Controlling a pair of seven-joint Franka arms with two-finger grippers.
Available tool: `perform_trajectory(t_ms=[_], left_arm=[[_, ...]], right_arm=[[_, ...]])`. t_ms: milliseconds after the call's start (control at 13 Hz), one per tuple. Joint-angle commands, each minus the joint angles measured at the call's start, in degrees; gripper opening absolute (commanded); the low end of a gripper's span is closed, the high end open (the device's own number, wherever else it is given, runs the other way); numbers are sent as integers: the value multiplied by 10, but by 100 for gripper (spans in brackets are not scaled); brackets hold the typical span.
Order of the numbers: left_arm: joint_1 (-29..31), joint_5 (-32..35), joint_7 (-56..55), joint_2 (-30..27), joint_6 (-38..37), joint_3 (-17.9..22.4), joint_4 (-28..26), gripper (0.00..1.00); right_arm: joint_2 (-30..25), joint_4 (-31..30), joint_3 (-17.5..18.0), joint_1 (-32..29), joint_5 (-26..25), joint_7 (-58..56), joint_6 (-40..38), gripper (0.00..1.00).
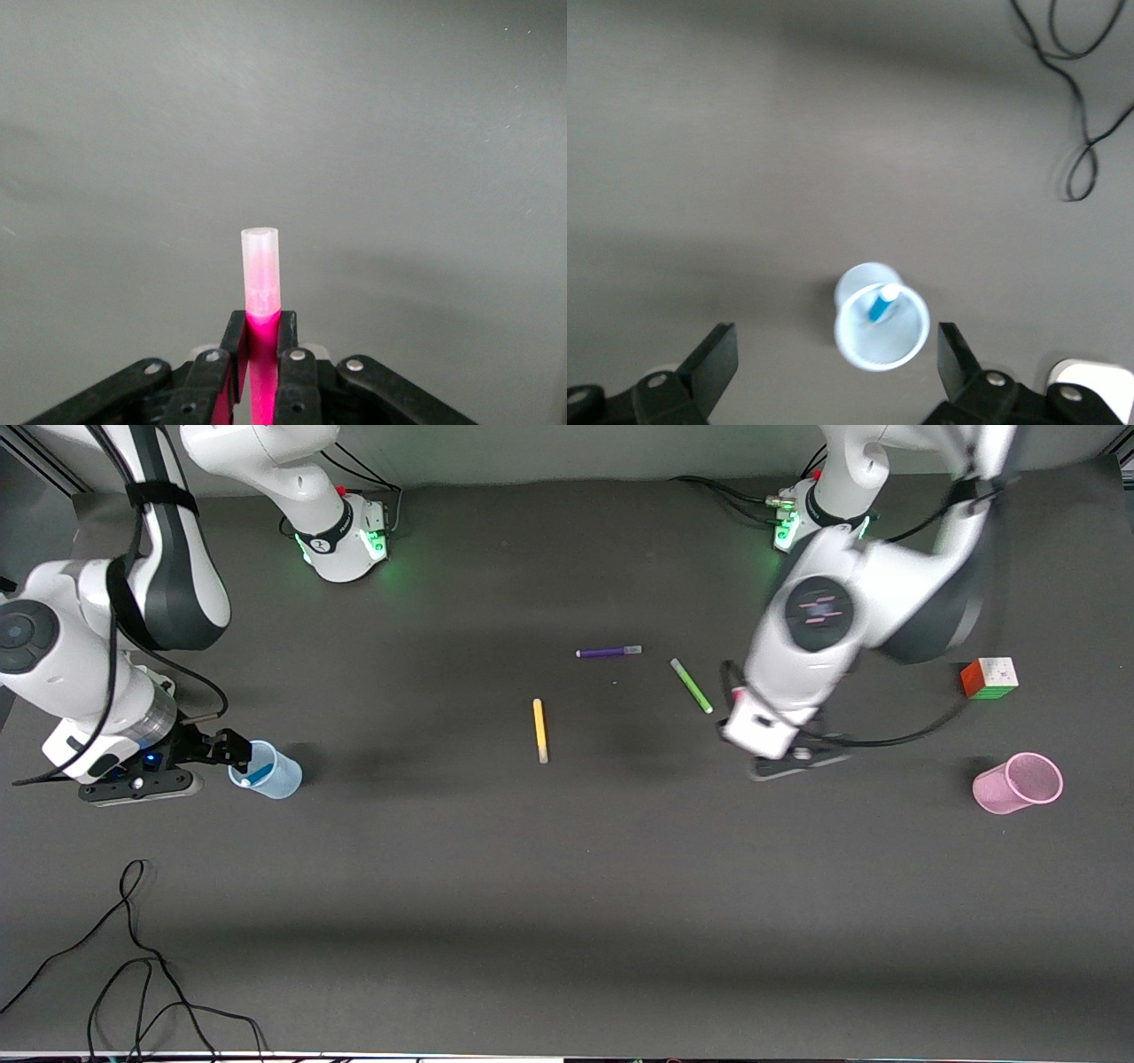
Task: Place pink and blue markers in matching cups
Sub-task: 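Carry the pink marker with the left gripper over the pink cup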
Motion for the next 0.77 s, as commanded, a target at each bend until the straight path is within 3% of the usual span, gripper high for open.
perform_trajectory(t_ms=[0,462,692], left_arm=[[53,-12,147,-51,-35,-4,-14,0],[149,-11,451,-80,-31,-3,-15,0],[223,-13,648,-85,-23,-4,-16,0]], right_arm=[[-5,64,3,-1,52,-6,-88,100],[-90,68,25,-13,56,-3,-142,100],[-97,67,26,-13,49,-5,-149,100]])
